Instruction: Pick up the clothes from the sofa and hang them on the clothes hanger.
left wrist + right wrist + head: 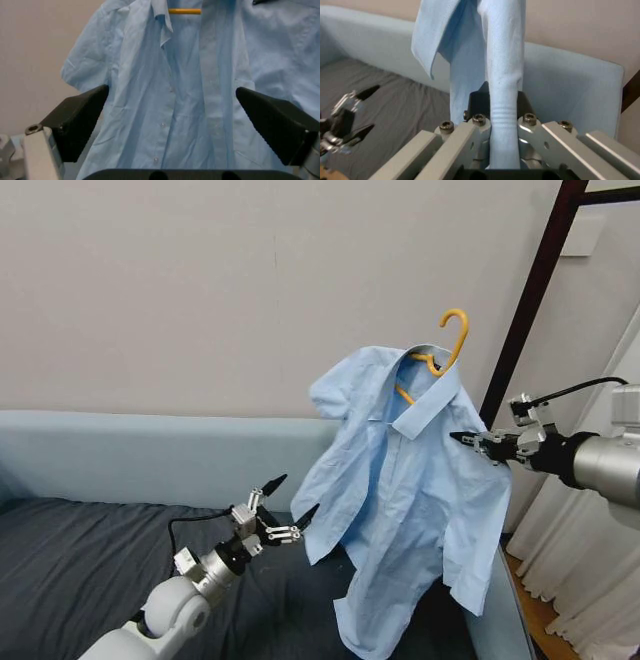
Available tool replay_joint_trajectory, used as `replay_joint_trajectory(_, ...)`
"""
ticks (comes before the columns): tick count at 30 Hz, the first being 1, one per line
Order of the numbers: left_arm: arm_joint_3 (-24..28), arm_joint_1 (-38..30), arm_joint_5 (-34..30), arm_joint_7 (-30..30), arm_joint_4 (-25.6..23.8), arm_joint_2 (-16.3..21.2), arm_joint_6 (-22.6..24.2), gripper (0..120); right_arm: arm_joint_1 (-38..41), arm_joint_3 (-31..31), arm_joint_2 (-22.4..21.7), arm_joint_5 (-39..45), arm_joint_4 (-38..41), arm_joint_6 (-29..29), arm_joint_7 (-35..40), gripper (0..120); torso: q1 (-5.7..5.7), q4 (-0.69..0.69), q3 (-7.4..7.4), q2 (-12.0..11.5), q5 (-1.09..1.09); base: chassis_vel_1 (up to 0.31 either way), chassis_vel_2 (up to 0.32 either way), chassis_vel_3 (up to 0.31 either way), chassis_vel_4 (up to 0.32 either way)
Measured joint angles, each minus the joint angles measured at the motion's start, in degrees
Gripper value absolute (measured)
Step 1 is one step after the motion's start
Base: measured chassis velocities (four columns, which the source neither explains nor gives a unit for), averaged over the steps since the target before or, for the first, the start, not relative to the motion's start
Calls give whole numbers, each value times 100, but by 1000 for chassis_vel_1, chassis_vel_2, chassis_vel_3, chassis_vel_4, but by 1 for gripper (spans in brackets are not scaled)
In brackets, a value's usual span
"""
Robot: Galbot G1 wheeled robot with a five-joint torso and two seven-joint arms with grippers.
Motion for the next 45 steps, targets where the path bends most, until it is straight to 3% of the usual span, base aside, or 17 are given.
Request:
replay_joint_trajectory(11,594,-956,-1001,1086,712,-734,212,100,-4,-52,-373,229,442,-149,93,1,0,1,0,0,0,0,0,0,0)
replay_joint_trajectory(22,1135,-2028,-1190,1960,1680,-1319,360,97,-36,-320,-278,49,578,-121,35,1,1,0,1,0,0,0,0,0,0)
replay_joint_trajectory(25,1166,-2143,-1200,2182,1880,-1387,378,88,-38,-383,-246,-41,564,-93,-13,1,1,1,1,0,0,0,0,0,0)
replay_joint_trajectory(29,1159,-2170,-1213,2275,2019,-1408,380,68,-37,-403,-217,-130,499,-60,-83,1,1,2,1,0,-1,0,0,0,0)
replay_joint_trajectory(35,1149,-2196,-1220,2374,2052,-1394,375,53,-30,-398,-210,-137,474,-49,-130,1,1,1,1,0,-1,0,0,0,0)
replay_joint_trajectory(37,1149,-2208,-1225,2451,2052,-1386,374,41,-25,-376,-209,-139,467,-41,-157,1,1,2,1,0,-1,0,0,0,0)
replay_joint_trajectory(45,1081,-2157,-1245,2578,2006,-1365,383,12,-29,-314,-210,-177,437,-26,-185,1,1,1,1,0,-1,0,0,0,0)
